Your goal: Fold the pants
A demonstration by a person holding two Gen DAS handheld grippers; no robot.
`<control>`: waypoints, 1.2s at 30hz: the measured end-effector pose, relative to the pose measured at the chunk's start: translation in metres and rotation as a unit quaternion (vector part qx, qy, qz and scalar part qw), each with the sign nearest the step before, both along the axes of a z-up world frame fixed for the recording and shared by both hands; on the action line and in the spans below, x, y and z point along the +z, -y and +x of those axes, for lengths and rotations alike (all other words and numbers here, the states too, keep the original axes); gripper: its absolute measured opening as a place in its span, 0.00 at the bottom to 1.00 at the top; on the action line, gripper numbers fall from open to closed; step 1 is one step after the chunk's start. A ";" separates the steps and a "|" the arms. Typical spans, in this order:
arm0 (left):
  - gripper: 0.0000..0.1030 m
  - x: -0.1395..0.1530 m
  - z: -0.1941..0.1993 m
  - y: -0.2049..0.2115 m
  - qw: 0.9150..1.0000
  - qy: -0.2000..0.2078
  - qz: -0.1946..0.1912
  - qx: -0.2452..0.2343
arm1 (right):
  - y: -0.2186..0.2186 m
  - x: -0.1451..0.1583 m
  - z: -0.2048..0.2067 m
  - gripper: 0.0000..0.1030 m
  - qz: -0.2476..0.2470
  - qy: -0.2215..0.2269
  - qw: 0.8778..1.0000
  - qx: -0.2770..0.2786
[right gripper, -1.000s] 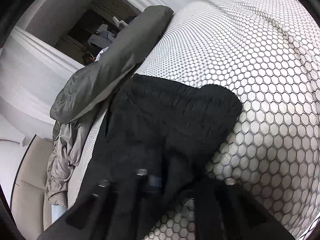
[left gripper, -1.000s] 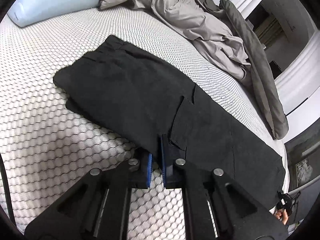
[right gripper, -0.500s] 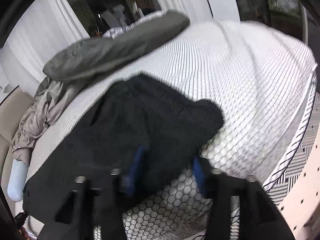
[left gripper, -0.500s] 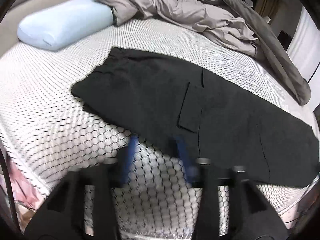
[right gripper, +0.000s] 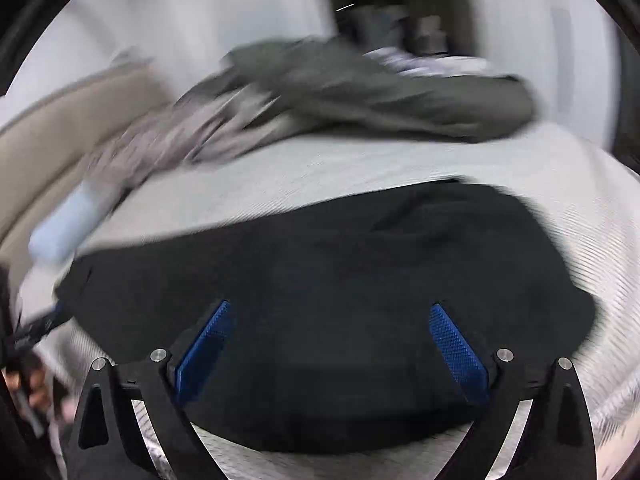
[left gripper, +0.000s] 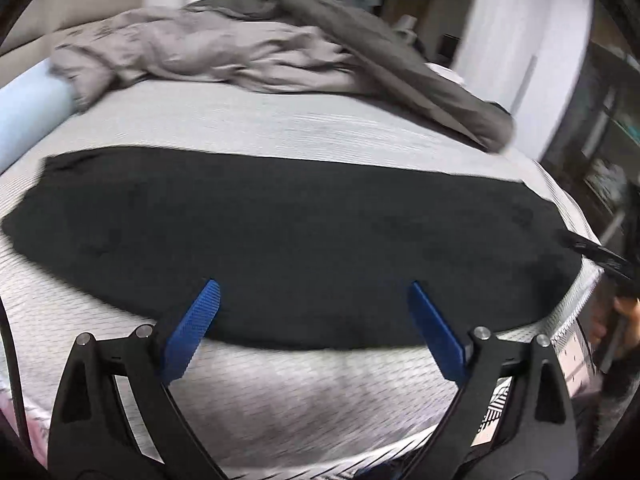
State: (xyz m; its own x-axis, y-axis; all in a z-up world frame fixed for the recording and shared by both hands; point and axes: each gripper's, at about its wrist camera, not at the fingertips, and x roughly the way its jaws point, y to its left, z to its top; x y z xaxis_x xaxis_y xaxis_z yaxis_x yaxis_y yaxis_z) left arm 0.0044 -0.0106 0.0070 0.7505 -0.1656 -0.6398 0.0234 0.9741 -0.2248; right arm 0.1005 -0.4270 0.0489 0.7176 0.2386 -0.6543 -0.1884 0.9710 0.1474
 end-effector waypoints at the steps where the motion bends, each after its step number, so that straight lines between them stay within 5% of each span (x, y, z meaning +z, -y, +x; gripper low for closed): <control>1: 0.92 -0.003 0.005 0.015 1.000 0.003 0.004 -0.016 | -0.021 -0.008 0.010 0.97 -0.016 -0.018 0.999 0.027; 8: 0.94 -0.042 0.045 0.104 0.995 -0.052 0.062 -0.058 | -0.112 -0.059 0.032 0.96 -0.145 -0.065 0.979 0.126; 12: 0.98 -0.054 0.045 0.109 0.993 -0.054 0.082 -0.062 | -0.085 -0.071 0.005 0.97 -0.169 -0.044 0.973 0.150; 16: 0.98 -0.054 0.036 0.110 0.993 -0.054 0.082 -0.069 | 0.001 -0.067 0.008 0.98 -0.159 -0.049 0.985 0.045; 19: 0.99 -0.051 0.037 0.083 0.993 -0.057 0.074 -0.067 | 0.057 -0.068 0.013 0.98 -0.235 -0.050 0.966 -0.090; 23: 0.99 -0.048 0.040 0.079 0.994 -0.052 0.076 -0.058 | 0.097 -0.062 0.009 0.98 -0.163 -0.058 0.975 -0.140; 29: 0.98 -0.034 0.053 0.083 0.995 -0.052 0.059 -0.068 | 0.035 -0.028 0.006 0.98 -0.129 0.003 0.991 -0.045; 32: 0.98 -0.024 0.063 0.094 0.993 -0.054 0.072 -0.071 | -0.021 -0.038 0.026 0.98 -0.107 -0.016 0.993 0.048; 36: 0.98 -0.019 0.078 0.107 0.992 -0.067 0.071 -0.084 | -0.069 -0.069 0.049 0.97 -0.132 -0.062 0.985 0.095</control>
State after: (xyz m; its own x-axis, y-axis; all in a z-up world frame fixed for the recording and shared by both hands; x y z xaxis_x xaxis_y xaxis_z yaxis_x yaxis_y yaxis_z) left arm 0.0826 -0.1173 -0.0124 0.6263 -0.1824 -0.7579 0.1666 0.9811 -0.0984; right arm 0.1496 -0.3576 -0.0199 0.5872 0.1703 -0.7913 -0.3659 0.9279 -0.0719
